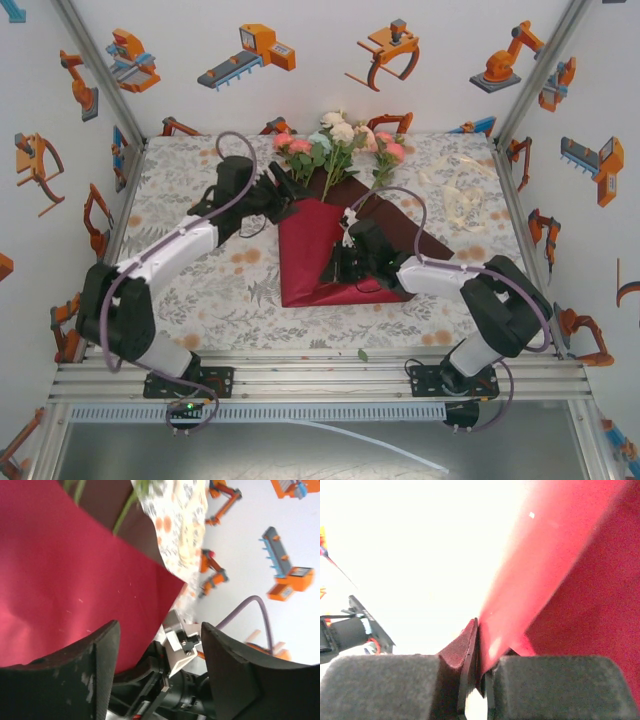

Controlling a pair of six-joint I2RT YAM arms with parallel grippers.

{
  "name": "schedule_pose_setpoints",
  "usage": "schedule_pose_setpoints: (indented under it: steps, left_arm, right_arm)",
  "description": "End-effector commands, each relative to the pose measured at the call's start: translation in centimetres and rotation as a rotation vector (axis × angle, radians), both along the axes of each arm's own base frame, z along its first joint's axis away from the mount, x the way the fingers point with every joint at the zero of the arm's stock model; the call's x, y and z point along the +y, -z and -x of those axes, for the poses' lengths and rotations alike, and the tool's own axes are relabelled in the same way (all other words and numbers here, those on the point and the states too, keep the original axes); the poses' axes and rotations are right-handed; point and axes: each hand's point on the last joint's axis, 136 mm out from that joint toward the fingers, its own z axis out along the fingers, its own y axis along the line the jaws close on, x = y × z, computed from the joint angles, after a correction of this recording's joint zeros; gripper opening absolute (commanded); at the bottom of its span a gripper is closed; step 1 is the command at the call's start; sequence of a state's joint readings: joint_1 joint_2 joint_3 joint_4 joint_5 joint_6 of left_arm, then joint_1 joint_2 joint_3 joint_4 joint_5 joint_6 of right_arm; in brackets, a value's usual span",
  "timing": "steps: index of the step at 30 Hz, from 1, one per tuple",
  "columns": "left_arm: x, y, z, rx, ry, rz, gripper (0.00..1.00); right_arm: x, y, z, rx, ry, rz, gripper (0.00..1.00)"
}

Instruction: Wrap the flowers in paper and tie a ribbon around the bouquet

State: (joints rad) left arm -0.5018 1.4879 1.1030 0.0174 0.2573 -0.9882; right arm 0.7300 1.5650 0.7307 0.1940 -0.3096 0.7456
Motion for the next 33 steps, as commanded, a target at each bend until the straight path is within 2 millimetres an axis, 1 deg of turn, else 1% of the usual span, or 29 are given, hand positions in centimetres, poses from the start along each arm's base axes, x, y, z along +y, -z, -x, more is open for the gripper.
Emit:
schedule_pose_setpoints:
  steps: [1,2,3,4,5,7,9,11,13,17,18,19,21,22,24,26,28,29,31,33]
  left_arm:
    - [6.9,-0.2,-0.8,-0.135,-0.158,-0.411,0.66]
    - [8.6,0.6,-1.3,-0.125,-0.205,-0.502,0.65]
    - [9.7,1.5,-1.8,-0.112,-0.227,-0.569,0.65]
    - [10.1,2.4,-2.2,-0.098,-0.221,-0.598,0.62]
    - [10.0,3.4,-2.7,-0.080,-0.201,-0.604,0.57]
    - [8.6,5.3,-3.7,-0.055,-0.139,-0.570,0.47]
    - [6.4,7.0,-4.7,-0.036,-0.069,-0.520,0.41]
    - [4.7,8.6,-5.7,-0.027,-0.020,-0.483,0.35]
    - [3.7,10.5,-6.8,0.000,-0.002,-0.463,0.31]
    - [2.5,13.2,-8.1,0.028,0.017,-0.447,0.24]
    - [2.4,14.2,-8.2,0.053,0.020,-0.453,0.22]
    - [2.3,14.7,-8.2,0.068,0.024,-0.454,0.21]
    - [2.2,15.8,-8.1,0.097,0.028,-0.456,0.20]
    - [2.2,16.1,-8.0,0.102,0.030,-0.456,0.20]
    - [2.3,16.3,-7.8,0.112,0.025,-0.453,0.19]
    - [2.2,16.3,-7.8,0.109,0.028,-0.445,0.19]
    - [2.0,16.2,-7.9,0.108,0.030,-0.435,0.19]
    - [1.9,16.3,-7.8,0.111,0.031,-0.433,0.19]
    - [1.8,16.3,-7.8,0.113,0.031,-0.429,0.19]
    - [1.9,16.4,-7.7,0.115,0.027,-0.427,0.19]
  right_arm:
    - [-1.0,-0.2,-0.4,-0.043,0.004,0.087,0.12]
    - [-1.1,-0.1,-0.5,-0.045,0.009,0.096,0.12]
    - [-1.2,0.0,-0.6,-0.046,0.012,0.101,0.14]
    - [-1.1,0.0,-0.7,-0.047,0.013,0.102,0.14]
    - [-1.0,0.0,-0.8,-0.049,0.013,0.101,0.14]
    - [-0.8,-0.1,-1.0,-0.055,0.010,0.094,0.16]
    - [-0.6,-0.2,-1.1,-0.055,0.009,0.094,0.18]
    - [-0.7,0.0,-1.2,-0.054,0.007,0.102,0.20]
    - [-0.9,0.2,-1.1,-0.049,0.011,0.118,0.23]
    - [-2.1,0.1,-1.1,-0.050,0.043,0.168,0.27]
    - [-2.6,0.1,-1.0,-0.049,0.056,0.189,0.29]
    - [-2.9,-0.2,-1.0,-0.051,0.064,0.203,0.33]
    - [-3.7,-1.3,-0.9,-0.070,0.078,0.224,0.41]
    - [-4.1,-2.3,-0.9,-0.093,0.088,0.224,0.43]
    - [-4.8,-4.5,-0.8,-0.152,0.105,0.216,0.45]
    - [-5.2,-7.0,-1.0,-0.196,0.135,0.188,0.45]
    - [-4.2,-9.7,-0.9,-0.261,0.135,0.132,0.44]
    - [-3.1,-10.8,-0.7,-0.294,0.113,0.106,0.43]
    - [-0.3,-12.3,-0.1,-0.330,0.036,0.052,0.38]
    - [4.0,-12.1,1.1,-0.320,-0.111,-0.046,0.30]
